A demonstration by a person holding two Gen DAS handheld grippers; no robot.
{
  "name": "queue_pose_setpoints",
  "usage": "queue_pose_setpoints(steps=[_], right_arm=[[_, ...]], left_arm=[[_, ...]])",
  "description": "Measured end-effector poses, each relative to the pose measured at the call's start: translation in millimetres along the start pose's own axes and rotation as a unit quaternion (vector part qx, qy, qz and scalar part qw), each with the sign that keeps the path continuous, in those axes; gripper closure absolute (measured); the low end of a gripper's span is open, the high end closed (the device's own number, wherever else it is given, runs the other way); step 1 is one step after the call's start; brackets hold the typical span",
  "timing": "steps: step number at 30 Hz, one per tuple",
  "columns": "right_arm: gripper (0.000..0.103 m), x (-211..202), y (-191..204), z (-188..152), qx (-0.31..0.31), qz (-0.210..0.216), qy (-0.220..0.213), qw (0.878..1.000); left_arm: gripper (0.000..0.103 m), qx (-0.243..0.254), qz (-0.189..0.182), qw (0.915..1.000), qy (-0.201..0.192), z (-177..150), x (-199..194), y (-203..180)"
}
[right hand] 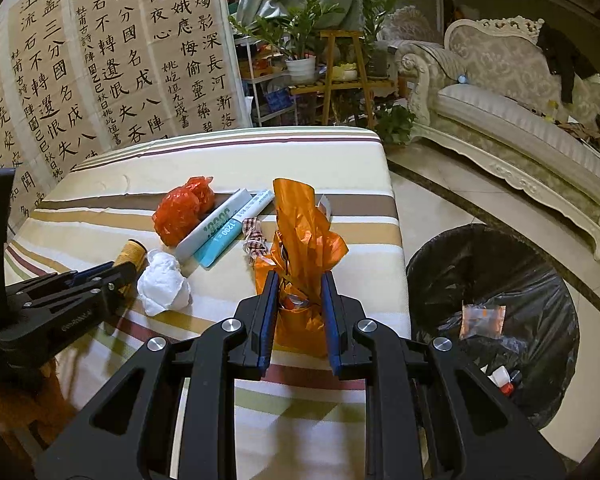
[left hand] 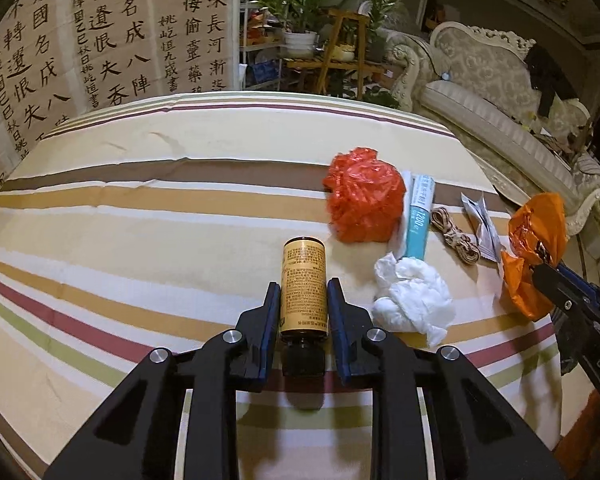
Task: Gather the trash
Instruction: 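Grasp the orange plastic bag with the right gripper while the left gripper grasps the amber bottle, then carry orange bag and amber bottle over the bin and open both grippers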
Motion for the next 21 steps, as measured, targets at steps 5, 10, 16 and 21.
queue_pose_setpoints(steps=[5, 10, 16, 21], right_arm=[[0.082, -0.6, 1.4, -0.4, -0.001, -0.001, -0.001, 1.000], [0.082, -7.4, -4.3, -4.9, 0.002, -0.006, -0.005, 1.000], [0.082, -19.2, -21.2, -10.1, 0.013, -0.023, -0.011, 1.000], [0.082, -29.8, -44.6, -15.8, 0.025, -0.046, -0.016, 0.999]], left_arm=[[0.078, -0.009, 0.008, 0.9997, -0.021, -0.3, -11.2, 1.3], [0.078, -0.008, 0.010, 0.9987, -0.049, -5.1, -28.3, -8.2], [0.078, 0.010, -0.017, 0.9980, -0.060, -8.1, -39.5, -36.4], [0.078, 0.035, -0.035, 0.9966, -0.066, -11.0, -41.9, -68.5]])
Point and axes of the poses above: each gripper's, at about its wrist camera, not at the fingertips, and x roughly the way its jaws point, y to its left, z to its top, the point moved 3 cm from there along x, roughly the way its jaws point, and after that the axes turned 3 degrees about -x, right-handed, at the moved point
